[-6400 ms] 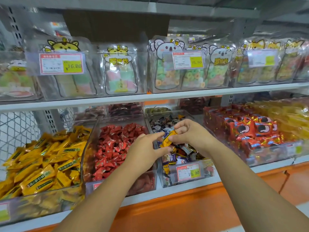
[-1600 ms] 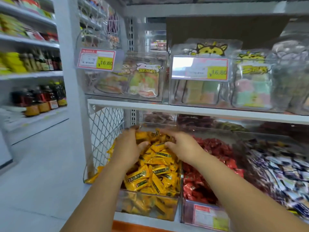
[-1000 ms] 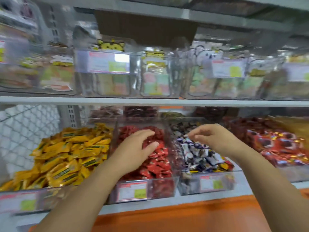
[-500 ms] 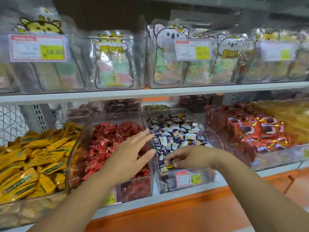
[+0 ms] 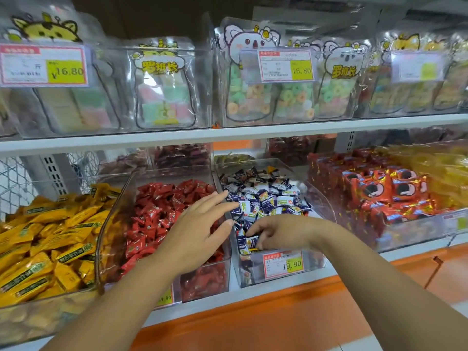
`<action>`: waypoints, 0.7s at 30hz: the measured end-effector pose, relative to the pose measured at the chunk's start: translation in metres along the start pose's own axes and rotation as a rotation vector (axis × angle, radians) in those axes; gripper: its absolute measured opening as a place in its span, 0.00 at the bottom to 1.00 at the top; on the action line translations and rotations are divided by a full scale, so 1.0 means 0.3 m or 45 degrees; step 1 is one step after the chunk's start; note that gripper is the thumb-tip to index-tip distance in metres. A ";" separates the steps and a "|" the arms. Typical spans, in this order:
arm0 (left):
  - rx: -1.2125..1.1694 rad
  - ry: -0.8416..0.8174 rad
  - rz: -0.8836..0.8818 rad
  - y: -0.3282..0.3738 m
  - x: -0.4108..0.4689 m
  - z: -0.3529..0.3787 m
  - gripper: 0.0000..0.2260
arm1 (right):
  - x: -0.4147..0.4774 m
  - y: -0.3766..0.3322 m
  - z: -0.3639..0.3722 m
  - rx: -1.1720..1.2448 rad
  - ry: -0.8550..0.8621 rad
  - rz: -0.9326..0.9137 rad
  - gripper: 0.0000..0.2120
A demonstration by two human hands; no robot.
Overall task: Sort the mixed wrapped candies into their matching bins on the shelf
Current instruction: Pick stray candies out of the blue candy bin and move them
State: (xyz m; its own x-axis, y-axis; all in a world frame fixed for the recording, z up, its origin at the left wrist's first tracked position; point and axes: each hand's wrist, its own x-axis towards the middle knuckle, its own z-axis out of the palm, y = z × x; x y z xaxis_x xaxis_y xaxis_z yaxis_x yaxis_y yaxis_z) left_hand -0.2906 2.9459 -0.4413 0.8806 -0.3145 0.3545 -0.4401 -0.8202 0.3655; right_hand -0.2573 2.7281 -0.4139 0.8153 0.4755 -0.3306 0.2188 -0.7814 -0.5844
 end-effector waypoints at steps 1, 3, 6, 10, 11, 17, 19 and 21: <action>-0.006 0.012 0.008 0.000 0.002 0.003 0.21 | 0.000 0.007 -0.002 0.054 0.018 -0.017 0.14; -0.029 0.035 0.014 -0.001 0.005 0.006 0.23 | -0.004 0.022 -0.006 0.136 0.037 -0.053 0.13; -0.024 0.047 0.012 -0.005 0.008 0.007 0.26 | -0.002 0.043 -0.009 0.238 0.076 -0.120 0.12; 0.008 0.066 0.016 -0.007 0.009 0.012 0.28 | -0.012 0.049 -0.044 0.381 0.233 -0.224 0.08; 0.015 0.088 0.011 -0.004 0.015 0.016 0.30 | -0.018 0.047 -0.057 0.397 0.289 -0.249 0.07; -0.261 0.230 -0.033 0.064 0.084 0.022 0.20 | -0.024 -0.018 -0.046 0.605 0.456 -0.410 0.08; -0.467 0.278 -0.110 0.070 0.088 0.024 0.08 | -0.032 -0.027 -0.062 0.638 0.440 -0.379 0.07; -0.612 0.370 -0.153 0.062 0.085 0.022 0.02 | -0.071 -0.007 -0.112 0.406 0.432 -0.221 0.04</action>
State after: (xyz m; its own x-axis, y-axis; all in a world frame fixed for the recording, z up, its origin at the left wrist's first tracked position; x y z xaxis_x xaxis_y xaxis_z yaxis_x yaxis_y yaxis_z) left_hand -0.2752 2.9193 -0.4311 0.8749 -0.0324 0.4833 -0.4300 -0.5112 0.7441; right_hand -0.2570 2.7062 -0.3806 0.9214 0.3880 0.0205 0.2350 -0.5145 -0.8247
